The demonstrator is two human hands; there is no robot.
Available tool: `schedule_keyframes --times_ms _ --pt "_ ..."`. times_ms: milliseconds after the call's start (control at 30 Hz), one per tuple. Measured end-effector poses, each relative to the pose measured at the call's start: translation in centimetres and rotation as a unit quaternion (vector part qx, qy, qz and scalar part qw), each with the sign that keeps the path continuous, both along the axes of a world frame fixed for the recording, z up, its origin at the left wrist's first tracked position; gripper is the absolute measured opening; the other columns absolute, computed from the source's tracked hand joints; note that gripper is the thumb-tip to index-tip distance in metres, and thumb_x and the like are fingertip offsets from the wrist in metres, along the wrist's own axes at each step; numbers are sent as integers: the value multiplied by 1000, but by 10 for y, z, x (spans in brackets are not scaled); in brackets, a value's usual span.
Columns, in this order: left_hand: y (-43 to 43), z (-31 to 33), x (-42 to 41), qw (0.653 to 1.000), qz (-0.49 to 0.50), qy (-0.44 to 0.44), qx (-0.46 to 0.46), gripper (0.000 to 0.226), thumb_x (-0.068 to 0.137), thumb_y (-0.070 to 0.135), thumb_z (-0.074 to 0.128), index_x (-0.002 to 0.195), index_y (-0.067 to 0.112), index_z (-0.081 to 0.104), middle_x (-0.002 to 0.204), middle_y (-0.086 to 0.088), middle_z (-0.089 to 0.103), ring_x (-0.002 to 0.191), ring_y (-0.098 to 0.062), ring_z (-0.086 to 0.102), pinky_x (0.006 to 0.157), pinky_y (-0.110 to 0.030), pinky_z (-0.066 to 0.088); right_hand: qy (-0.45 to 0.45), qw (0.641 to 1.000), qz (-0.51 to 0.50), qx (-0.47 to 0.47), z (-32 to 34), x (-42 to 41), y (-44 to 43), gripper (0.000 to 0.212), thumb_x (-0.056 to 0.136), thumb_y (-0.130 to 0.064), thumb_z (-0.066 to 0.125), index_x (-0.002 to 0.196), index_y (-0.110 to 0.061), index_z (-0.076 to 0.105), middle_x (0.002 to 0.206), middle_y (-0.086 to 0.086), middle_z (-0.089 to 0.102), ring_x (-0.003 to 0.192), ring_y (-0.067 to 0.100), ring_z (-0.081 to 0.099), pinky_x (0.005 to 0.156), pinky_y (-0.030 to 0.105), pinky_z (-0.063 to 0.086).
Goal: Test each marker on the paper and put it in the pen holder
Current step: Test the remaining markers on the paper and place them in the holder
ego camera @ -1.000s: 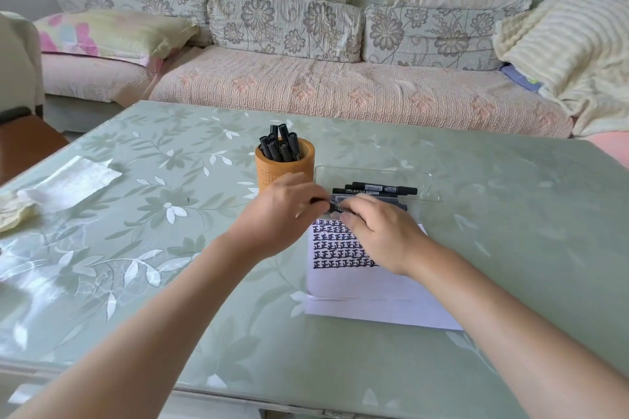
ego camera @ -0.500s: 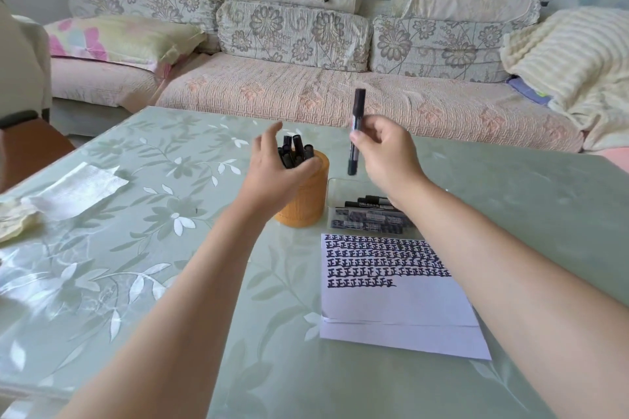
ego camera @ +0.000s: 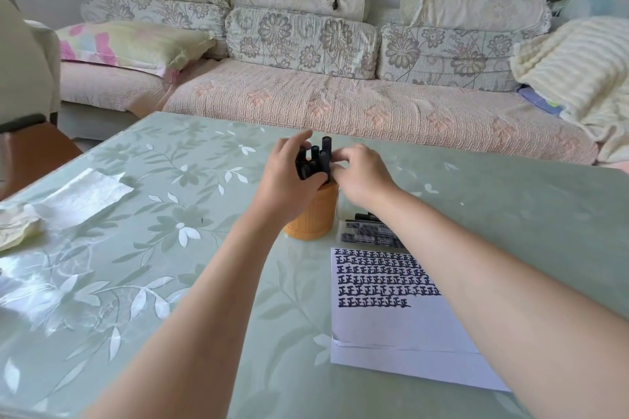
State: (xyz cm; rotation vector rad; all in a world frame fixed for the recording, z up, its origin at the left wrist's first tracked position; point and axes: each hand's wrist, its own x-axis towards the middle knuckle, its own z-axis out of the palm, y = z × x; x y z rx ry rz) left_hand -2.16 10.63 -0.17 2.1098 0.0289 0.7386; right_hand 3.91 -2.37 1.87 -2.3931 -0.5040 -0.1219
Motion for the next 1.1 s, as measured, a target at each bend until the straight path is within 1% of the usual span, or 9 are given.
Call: schedule_keyframes --times_ms 67,167,233,367,500,567,767,900,1100 --pt "-2 -1 1 999 1 -37 23 67 75 19 76 137 20 49 126 -2 46 113 -10 45 99 -15 36 17 999 43 -7 1 0 -3 29 88 -37 50 105 -34 74 117 -3 66 110 23 58 97 41 47" --pt "-3 -1 2 994 8 -41 101 62 81 28 71 138 31 48 138 -1 40 123 -23 39 104 -34 33 53 992 114 5 3 -4 -13 28 99 -16 49 119 -23 69 114 -11 63 105 8 57 93 23 40" --pt "-2 1 1 993 4 -12 122 50 88 28 64 135 35 51 137 4 45 123 -22 38 101 -32 33 47 994 89 33 2 -1 -25 30 100 -16 50 127 -21 62 127 -6 61 114 11 56 96 23 38" --pt "-1 2 0 994 38 -21 100 33 86 30 65 120 29 65 122 5 52 116 -18 44 99 -36 41 8 997 30 -63 -6 8 -60 22 97 -15 53 100 -27 70 110 -6 70 103 14 61 89 28 45" --pt "-1 2 0 988 45 15 148 51 96 40 51 143 24 42 133 1 49 120 -22 44 101 -41 40 18 975 51 -214 -14 6 -81 22 94 -18 58 108 -28 72 118 -5 68 111 18 61 97 33 48" --pt "1 3 0 987 39 34 150 51 99 35 45 148 23 34 137 1 48 121 -23 44 100 -40 39 20 969 59 -237 -17 5 -82 24 94 -20 60 114 -29 70 120 -5 68 112 18 60 98 36 48" --pt "1 -1 0 996 47 22 75 43 92 29 59 135 27 52 125 3 50 113 -18 48 87 -24 36 11 955 121 -271 -17 4 -62 23 92 -30 63 114 -31 71 120 -8 68 111 18 59 96 35 48" --pt "-8 -6 -1 992 46 14 115 55 89 30 61 140 27 41 126 -2 44 117 -23 42 99 -36 37 8 935 144 -323 -16 7 -46 20 89 -33 67 107 -33 74 111 -10 70 100 17 62 82 31 51" --pt "-11 -6 -3 992 46 7 122 49 88 25 59 135 24 44 128 -2 44 117 -25 44 97 -41 40 25 909 163 -382 -12 11 -35 18 86 -31 71 103 -28 76 103 -5 71 92 19 63 81 35 56"
